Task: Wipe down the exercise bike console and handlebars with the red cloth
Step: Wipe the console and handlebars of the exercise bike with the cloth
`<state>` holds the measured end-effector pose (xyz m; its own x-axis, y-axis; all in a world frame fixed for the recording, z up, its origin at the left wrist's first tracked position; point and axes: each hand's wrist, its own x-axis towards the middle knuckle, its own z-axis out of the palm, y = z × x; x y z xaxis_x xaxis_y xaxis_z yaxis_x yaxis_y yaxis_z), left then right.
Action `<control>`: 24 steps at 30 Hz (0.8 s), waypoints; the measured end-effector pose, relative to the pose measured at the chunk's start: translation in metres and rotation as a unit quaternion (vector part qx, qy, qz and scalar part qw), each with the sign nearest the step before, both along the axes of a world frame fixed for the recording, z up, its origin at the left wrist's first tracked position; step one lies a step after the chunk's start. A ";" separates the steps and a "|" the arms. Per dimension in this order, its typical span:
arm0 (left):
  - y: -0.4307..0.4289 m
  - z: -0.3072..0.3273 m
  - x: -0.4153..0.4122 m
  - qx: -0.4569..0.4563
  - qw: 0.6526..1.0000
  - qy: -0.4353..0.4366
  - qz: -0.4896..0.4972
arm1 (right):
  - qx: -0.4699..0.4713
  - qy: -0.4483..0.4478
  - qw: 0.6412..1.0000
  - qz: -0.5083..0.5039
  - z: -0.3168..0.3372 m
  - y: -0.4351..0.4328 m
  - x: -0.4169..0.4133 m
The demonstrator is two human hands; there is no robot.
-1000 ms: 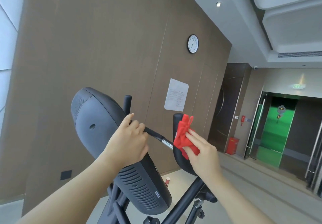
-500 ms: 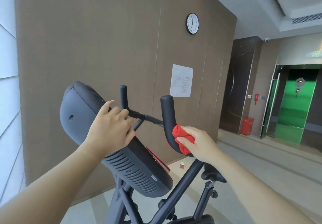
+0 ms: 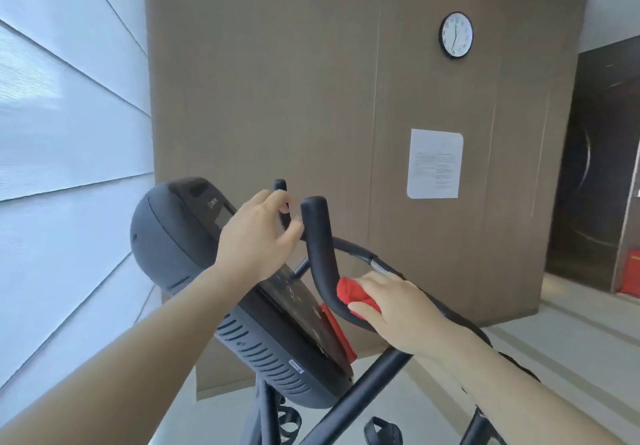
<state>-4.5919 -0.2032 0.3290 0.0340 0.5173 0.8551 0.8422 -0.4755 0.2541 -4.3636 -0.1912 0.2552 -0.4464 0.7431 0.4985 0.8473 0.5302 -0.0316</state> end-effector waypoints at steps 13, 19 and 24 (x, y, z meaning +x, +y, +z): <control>-0.001 -0.004 0.023 -0.042 0.996 0.070 0.025 | -0.159 0.083 0.976 0.126 -0.011 0.024 0.055; -0.003 -0.009 0.029 -0.045 0.995 0.078 0.036 | -0.141 0.101 0.974 0.149 -0.008 0.024 0.045; 0.000 -0.014 0.030 -0.036 0.997 0.068 0.026 | -0.079 0.184 0.964 0.175 0.004 0.019 0.001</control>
<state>-4.5618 -0.2035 0.3148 0.1190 0.5811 0.8051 0.8943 -0.4150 0.1674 -4.3630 -0.1724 0.2596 -0.4988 0.6587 0.5632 0.5336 0.7455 -0.3994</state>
